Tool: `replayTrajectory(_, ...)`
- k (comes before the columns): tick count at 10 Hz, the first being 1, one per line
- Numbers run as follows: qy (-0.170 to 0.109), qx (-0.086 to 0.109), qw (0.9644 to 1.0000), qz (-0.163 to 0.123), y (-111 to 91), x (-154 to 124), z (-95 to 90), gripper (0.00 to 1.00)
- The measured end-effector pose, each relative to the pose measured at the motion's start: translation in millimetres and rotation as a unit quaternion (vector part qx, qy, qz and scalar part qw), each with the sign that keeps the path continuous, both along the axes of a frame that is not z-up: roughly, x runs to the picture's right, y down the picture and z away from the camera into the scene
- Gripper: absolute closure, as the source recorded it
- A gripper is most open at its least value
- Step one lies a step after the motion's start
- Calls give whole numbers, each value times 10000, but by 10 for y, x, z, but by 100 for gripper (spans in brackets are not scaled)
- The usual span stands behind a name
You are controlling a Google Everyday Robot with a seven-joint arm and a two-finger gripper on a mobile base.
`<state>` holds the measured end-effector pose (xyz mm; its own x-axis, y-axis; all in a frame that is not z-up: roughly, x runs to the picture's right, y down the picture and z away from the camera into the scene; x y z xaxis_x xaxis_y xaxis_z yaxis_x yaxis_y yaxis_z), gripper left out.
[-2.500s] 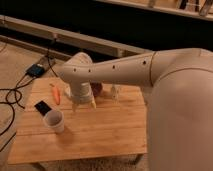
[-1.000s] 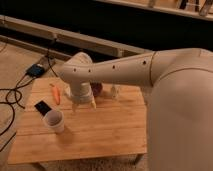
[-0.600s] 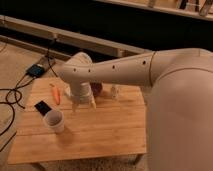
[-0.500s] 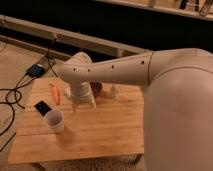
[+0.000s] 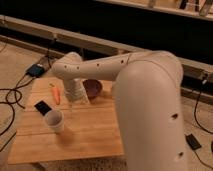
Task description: Place the white sponge in the ceramic cup
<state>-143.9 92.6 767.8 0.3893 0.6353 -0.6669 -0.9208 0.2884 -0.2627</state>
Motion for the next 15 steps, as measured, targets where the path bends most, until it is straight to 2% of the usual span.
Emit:
replayTrajectory(3,-429,-51,9985,-345,-177,-51,345,35)
replayTrajectory(4,-606,-81,9970,-474,-245,-60,499,35)
replayTrajectory(7,-902,-213,9932,-703,-319,-117,812,35)
replayTrajectory(10,-1066,-261,9892,-969,-377,-233,1135,35)
replayTrajectory(12,-1141,-227,9872,-1093,-453,-334,1286,35)
replayTrajectory(15,-1284,-158,9837,-1249,-565,-555,1393,35)
